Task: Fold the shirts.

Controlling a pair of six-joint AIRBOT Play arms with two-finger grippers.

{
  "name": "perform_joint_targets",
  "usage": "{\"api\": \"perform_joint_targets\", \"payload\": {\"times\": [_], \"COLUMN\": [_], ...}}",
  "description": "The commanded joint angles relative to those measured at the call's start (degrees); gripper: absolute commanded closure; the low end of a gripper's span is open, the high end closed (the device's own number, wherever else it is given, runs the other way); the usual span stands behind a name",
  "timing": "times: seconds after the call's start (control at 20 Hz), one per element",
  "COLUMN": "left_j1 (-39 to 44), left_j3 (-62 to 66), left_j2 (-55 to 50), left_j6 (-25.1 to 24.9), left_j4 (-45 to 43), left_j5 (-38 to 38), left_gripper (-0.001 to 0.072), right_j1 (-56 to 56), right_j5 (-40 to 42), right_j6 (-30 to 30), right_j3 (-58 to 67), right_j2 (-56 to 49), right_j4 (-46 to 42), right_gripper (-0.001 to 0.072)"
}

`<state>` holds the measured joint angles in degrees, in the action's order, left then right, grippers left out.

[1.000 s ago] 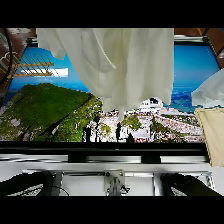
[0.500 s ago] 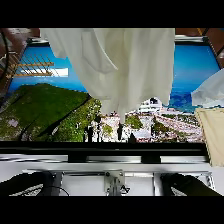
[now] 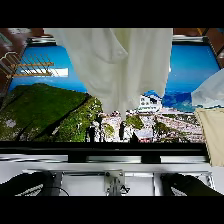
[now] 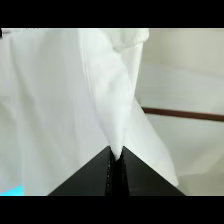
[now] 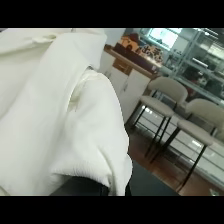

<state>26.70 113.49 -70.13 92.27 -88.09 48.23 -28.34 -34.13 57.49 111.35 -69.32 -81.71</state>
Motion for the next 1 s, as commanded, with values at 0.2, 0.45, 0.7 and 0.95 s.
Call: {"api": "perform_joint_targets", "payload": {"times": [0.2,0.45,0.7,0.95], "left_j1": [-0.02,-0.02,-0.46,-0.61], "left_j3": [0.46,0.83,1.86,1.84], "left_j2": [-1.57,-1.36,0.0,0.15], "left_j6": [-0.57,-3.15,-3.06,-0.09], "left_j4": [-3.8,-6.62,-6.6,-5.35], "left_j5": [-2.16,-4.2,-13.29,-4.59], "left_gripper": [0.0539,0.0411,0.0294,0.0148], "right_j1": [0.02,0.02,0.02,0.02], "right_j5": [1.11,0.42,-2.19,-2.99], "right_j6": [0.74,0.66,-0.83,-2.71], "right_j3": [0.0,0.0,0.0,0.0], "right_j2": [-0.09,0.02,0.02,0.02], "right_j4": [1.7,1.7,1.73,1.66], "right_gripper": [0.0612,0.0611,0.0612,0.0611]}}
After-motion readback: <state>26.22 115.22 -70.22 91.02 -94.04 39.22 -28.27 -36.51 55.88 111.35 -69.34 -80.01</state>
